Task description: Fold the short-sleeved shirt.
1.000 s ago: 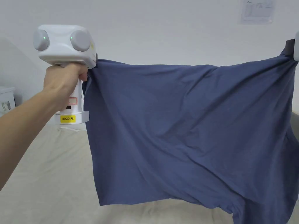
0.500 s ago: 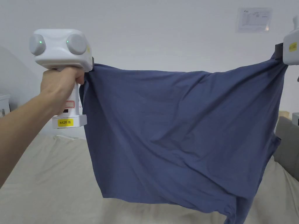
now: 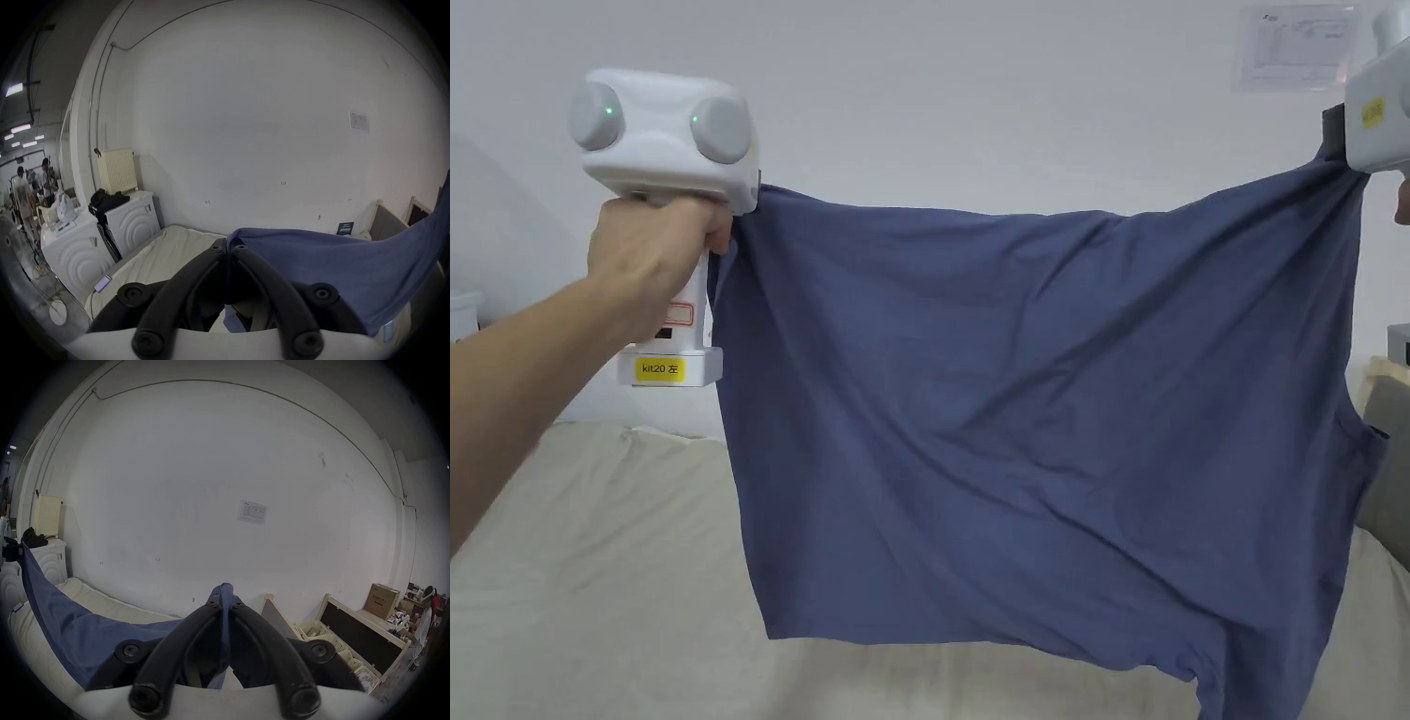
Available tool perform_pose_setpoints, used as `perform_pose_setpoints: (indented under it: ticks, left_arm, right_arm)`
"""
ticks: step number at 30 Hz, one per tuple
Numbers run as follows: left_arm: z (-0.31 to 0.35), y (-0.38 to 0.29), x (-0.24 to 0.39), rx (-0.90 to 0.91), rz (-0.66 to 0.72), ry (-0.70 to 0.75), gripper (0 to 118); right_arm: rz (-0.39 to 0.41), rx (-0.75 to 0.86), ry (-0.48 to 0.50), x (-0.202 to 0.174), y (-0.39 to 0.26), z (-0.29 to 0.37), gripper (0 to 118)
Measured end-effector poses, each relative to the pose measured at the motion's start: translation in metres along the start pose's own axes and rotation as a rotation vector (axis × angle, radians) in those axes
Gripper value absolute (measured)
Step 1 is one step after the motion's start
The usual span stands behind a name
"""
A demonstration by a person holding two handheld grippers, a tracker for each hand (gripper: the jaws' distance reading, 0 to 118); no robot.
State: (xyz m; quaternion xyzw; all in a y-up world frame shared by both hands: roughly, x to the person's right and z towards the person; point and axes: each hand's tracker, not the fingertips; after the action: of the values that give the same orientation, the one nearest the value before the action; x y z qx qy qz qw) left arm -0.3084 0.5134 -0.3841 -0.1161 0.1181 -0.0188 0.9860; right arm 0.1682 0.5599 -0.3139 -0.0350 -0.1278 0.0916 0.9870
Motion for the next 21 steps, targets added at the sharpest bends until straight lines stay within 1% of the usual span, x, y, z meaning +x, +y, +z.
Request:
perform_pose_setpoints:
  ticks: [1,4,8,10,13,18,21]
  left_arm:
    - [-0.004,0.002,0.001,0.004,-0.008,0.005,0]
    - [-0.018,0.01,0.002,0.004,0.047,-0.012,0]
    - [-0.041,0.015,0.006,0.008,0.063,-0.002,0]
    - [-0.053,0.014,0.009,0.009,0.062,0.001,0]
    - [-0.068,0.01,0.016,0.005,0.065,0.008,0]
    - [-0.096,-0.005,0.035,-0.007,0.03,0.037,0]
    - [-0.11,-0.022,0.046,-0.028,0.027,0.034,0]
  right_arm:
    - [0.006,0.005,-0.004,-0.003,0.001,-0.006,2]
    - [0.009,-0.002,-0.005,-0.009,0.004,-0.025,2]
    - [0.019,-0.019,-0.008,-0.019,-0.003,-0.052,2]
    - [0.019,-0.026,-0.008,-0.024,-0.007,-0.066,2]
    - [0.044,-0.027,-0.013,-0.033,-0.014,-0.085,2]
    - [0.015,-0.04,-0.015,-0.041,-0.028,-0.116,2]
    - [0.038,-0.071,-0.019,-0.047,-0.042,-0.132,2]
